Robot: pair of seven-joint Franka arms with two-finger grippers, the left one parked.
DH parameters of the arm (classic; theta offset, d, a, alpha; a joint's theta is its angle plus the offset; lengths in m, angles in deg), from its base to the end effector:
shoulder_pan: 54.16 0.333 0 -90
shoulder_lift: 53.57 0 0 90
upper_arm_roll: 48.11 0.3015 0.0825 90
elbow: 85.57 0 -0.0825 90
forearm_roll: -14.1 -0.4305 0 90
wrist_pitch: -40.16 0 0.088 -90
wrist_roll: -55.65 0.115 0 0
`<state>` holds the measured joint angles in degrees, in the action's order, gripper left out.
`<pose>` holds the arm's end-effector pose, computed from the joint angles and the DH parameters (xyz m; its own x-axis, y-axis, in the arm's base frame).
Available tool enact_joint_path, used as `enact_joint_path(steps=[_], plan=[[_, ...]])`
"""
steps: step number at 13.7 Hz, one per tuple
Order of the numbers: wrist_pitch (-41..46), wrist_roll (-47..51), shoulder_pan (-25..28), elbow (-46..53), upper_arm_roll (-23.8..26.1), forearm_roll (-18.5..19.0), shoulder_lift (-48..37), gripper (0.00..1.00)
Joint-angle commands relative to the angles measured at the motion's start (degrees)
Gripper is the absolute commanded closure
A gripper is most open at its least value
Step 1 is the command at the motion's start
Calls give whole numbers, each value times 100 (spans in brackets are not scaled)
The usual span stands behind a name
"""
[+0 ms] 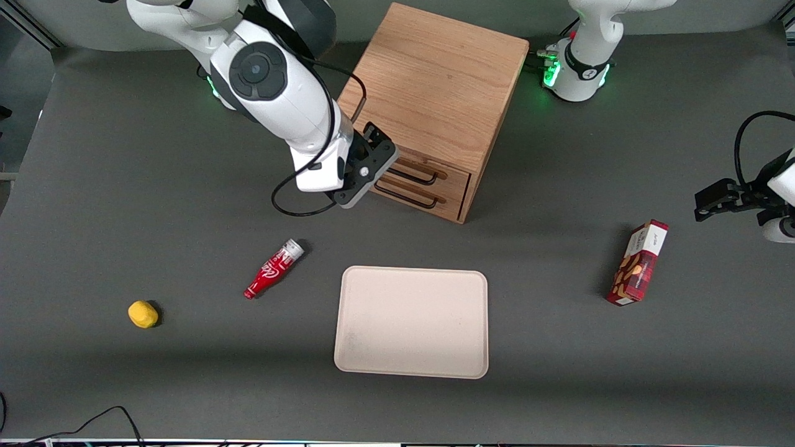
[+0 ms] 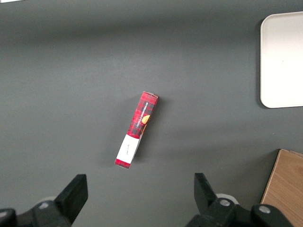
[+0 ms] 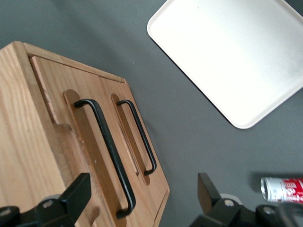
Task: Open upper drawer
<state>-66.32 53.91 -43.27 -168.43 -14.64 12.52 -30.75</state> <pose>0.5456 0.4586 0.4690 0.7340 0.6746 0.0784 0.6709 -0.7023 -0.2379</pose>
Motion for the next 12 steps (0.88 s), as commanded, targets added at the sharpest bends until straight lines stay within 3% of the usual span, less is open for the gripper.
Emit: enact_joint_path(steps=[1,12], plan=[[-468,-125,-34,-335,124,35,-23,0],[-2077,-133,-315,-1943,449,8,-190,0]])
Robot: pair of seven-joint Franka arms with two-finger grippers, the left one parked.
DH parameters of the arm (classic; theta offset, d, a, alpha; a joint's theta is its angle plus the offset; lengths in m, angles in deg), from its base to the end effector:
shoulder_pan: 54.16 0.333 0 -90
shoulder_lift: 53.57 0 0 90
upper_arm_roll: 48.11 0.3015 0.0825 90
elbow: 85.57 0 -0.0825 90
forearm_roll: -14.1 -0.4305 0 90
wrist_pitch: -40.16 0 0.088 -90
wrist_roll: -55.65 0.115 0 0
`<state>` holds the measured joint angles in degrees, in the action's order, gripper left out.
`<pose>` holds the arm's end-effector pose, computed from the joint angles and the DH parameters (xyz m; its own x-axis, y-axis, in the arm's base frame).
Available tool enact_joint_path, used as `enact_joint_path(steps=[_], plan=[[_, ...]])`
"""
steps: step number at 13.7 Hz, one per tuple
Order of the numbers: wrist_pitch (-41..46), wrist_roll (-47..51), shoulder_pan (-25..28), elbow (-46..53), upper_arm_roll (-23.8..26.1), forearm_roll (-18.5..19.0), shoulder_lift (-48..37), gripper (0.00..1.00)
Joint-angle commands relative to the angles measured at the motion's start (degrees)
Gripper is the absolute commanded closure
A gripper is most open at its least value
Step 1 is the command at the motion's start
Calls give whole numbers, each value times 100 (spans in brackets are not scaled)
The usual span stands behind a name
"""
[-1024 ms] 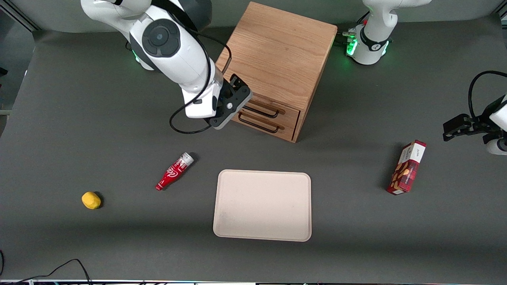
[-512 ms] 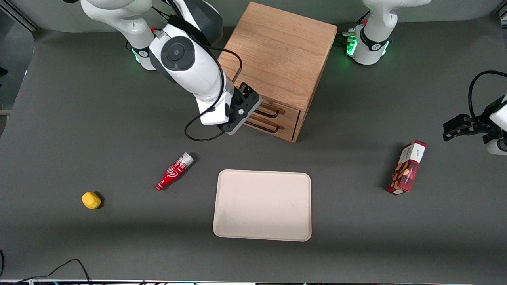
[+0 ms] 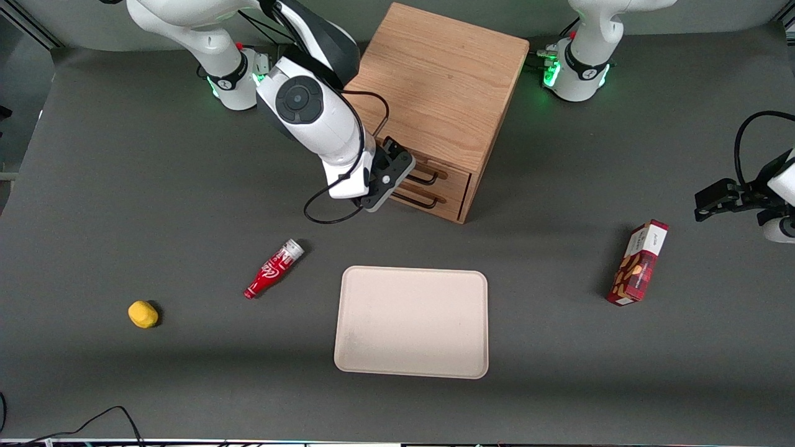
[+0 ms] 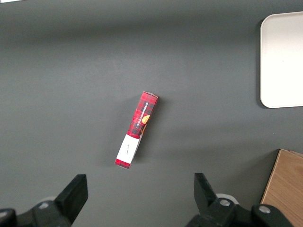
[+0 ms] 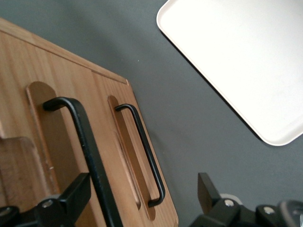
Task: Open upper drawer
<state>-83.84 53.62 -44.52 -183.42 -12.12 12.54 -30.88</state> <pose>0.5124 0.4754 0.3703 0.7263 0.6747 0.1316 0.6833 -0.6875 -0.2458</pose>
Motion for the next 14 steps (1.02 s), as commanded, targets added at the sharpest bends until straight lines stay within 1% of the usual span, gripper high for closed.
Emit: enact_joint_path(steps=[1,5,7,8,14], plan=[[-370,-105,-190,-506,215,6,-176,0],[-379,-123,-234,-472,215,68,-159,0],[-370,-455,-295,-428,145,77,-141,0],[-370,-561,-435,-410,154,77,-115,0],[-335,-992,-674,-147,92,94,25,0]])
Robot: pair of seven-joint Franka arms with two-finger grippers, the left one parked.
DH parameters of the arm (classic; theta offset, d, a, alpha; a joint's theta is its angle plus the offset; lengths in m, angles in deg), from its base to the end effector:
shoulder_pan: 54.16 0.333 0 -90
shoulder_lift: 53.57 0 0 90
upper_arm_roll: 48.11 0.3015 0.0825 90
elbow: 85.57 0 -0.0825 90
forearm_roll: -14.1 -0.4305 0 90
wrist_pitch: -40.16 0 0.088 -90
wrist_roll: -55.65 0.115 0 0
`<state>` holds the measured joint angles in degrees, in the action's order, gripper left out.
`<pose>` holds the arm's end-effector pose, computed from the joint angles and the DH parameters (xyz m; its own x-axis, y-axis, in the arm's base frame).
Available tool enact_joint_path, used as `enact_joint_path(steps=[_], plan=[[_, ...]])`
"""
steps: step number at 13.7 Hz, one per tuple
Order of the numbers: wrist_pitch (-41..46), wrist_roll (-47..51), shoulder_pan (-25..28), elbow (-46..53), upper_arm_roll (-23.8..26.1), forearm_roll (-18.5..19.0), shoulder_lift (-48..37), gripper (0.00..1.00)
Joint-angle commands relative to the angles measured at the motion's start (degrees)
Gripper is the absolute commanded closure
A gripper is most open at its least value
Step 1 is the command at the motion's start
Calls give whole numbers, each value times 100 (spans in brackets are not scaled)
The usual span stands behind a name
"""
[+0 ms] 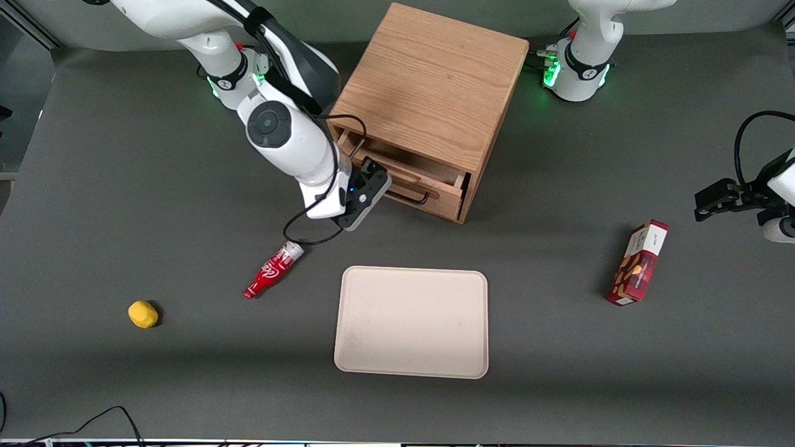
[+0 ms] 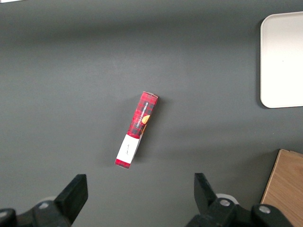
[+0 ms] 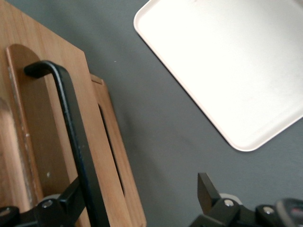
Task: Open upper drawer
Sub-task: 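Pull the handle with the right gripper, sliding the upper drawer out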
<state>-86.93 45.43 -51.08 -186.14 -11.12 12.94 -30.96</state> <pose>0.5499 0.4224 0.3549 0.6915 0.7005 0.1765 0.7213 -0.6565 -0.2207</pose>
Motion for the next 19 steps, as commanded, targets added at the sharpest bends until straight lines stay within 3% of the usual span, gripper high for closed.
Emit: enact_joint_path(steps=[1,16,19], plan=[[-26,-182,-17,204,-59,229,77,0],[-79,-200,-114,1549,-288,872,1175,0],[-70,-261,-236,1743,-323,1144,1334,0]])
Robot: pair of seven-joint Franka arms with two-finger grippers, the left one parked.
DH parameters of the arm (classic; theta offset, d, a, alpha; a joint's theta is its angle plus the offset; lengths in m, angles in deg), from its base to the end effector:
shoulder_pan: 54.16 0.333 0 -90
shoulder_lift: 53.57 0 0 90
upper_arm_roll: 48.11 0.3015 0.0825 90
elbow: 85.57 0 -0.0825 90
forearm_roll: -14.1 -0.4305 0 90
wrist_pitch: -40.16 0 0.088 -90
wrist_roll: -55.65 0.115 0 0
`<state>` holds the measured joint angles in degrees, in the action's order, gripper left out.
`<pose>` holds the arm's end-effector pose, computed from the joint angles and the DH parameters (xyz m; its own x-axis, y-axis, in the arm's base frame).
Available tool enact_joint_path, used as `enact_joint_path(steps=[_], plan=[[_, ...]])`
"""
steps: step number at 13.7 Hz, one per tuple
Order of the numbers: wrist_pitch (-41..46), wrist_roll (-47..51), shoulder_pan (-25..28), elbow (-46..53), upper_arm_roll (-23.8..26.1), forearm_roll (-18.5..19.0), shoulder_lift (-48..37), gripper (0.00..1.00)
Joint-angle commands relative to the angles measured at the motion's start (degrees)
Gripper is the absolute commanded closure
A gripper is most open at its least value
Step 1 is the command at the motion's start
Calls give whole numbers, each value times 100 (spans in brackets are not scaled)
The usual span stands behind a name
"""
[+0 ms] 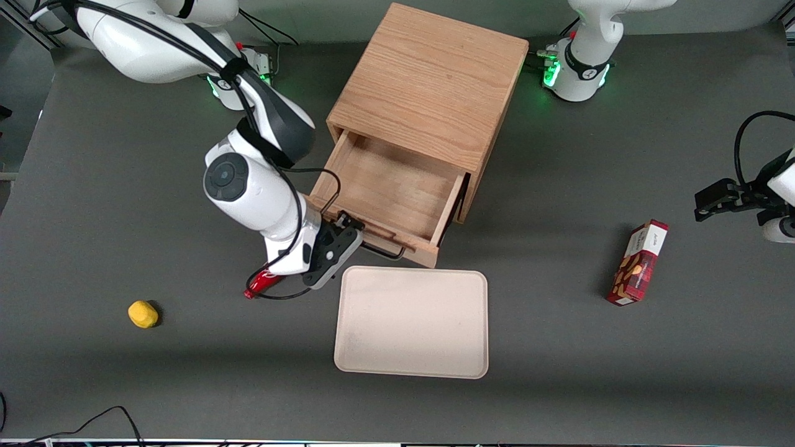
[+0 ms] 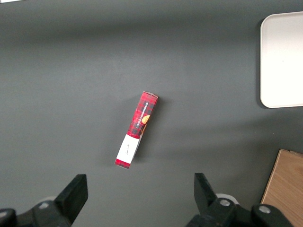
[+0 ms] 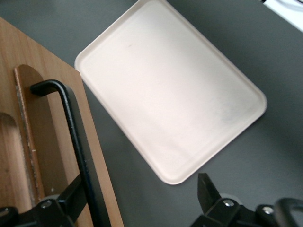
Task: Open upper drawer
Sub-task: 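Pull the handle with the right gripper, sliding the upper drawer out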
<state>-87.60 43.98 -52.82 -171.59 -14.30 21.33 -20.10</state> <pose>0.6564 0.3724 0.3571 0.7076 0.6540 0.2676 0.7005 -0.6988 -0.1446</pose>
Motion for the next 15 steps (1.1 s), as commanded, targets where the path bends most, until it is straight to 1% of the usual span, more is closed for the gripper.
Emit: enact_joint_path(steps=[1,2,4,6,9,13,15], plan=[[-2,-168,-98,296,-23,323,274,0],[-2,-352,-202,366,-110,323,335,0],[-2,-529,-221,560,-217,314,432,0],[-2,-556,-221,639,-374,314,441,0],[-2,-556,-230,736,-454,323,476,0],[94,-495,-212,780,-437,271,433,0],[418,-354,-177,902,-384,244,380,0]])
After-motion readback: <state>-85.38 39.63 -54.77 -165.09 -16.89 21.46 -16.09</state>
